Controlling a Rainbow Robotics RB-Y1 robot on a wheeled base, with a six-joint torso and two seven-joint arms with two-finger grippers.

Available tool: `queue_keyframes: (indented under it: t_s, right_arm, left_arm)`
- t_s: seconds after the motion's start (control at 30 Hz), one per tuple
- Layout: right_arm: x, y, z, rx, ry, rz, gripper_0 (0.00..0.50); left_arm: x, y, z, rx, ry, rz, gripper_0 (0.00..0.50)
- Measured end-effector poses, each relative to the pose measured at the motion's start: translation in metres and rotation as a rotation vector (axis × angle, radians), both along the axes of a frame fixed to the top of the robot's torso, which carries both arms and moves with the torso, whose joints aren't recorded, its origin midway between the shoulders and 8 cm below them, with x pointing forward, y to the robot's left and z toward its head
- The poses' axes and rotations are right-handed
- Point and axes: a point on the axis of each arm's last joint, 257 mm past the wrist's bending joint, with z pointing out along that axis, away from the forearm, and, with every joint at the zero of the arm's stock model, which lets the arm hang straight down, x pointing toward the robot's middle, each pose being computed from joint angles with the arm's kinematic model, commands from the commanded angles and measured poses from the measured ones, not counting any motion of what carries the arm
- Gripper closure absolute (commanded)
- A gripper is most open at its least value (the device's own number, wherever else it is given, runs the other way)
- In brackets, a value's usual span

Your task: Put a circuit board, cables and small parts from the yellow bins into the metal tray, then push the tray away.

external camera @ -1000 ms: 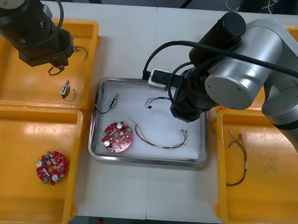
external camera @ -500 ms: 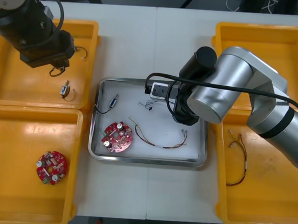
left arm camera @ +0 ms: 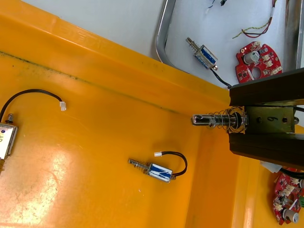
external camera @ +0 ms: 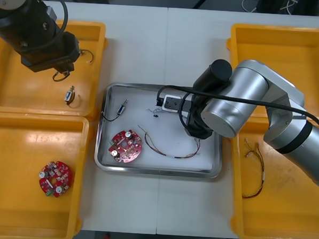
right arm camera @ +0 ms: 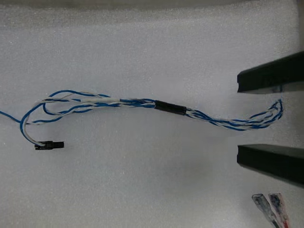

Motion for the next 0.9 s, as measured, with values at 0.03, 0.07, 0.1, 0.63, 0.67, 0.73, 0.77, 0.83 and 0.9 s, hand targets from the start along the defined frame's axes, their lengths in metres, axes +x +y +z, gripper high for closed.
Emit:
queue_keyframes:
  t_s: [0.03, 0.07, 0.1, 0.63, 0.67, 0.73, 0.77, 0.83, 0.9]
  right_arm:
    - [0.0, 0.0, 0.0, -0.005, -0.001, 0.008, 0.0]
    - [0.0, 0.0, 0.0, -0.008, -0.002, 0.012, 0.0]
    - [0.0, 0.0, 0.0, -0.009, -0.002, 0.014, 0.0]
    - [-0.03, -0.015, 0.028, -0.046, 0.109, -0.085, 0.0]
    - [-0.032, -0.016, 0.033, -0.039, 0.121, -0.098, 0.0]
    - [-0.038, -0.018, 0.04, -0.03, 0.145, -0.122, 0.0]
    - [-0.04, -0.019, 0.044, -0.025, 0.155, -0.134, 0.0]
    - [-0.04, -0.019, 0.054, 0.003, 0.151, -0.148, 0.0]
    - [-0.035, -0.016, 0.067, 0.043, 0.124, -0.157, 0.0]
  left_arm:
    - [0.0, 0.0, 0.0, 0.0, 0.0, 0.0, 0.499]
    - [0.0, 0.0, 0.0, 0.0, 0.0, 0.0, 0.499]
    - [0.0, 0.0, 0.0, 0.0, 0.0, 0.0, 0.499]
    - [0.0, 0.0, 0.0, -0.001, 0.001, -0.001, 0.5]
    - [0.0, 0.0, 0.0, -0.001, 0.001, -0.001, 0.5]
    - [-0.001, -0.001, 0.0, -0.004, 0.002, -0.004, 0.5]
    - [-0.001, -0.002, 0.0, -0.006, 0.003, -0.007, 0.499]
    - [-0.002, -0.004, -0.001, -0.011, 0.005, -0.012, 0.499]
    - [-0.002, -0.006, -0.001, -0.016, 0.008, -0.018, 0.498]
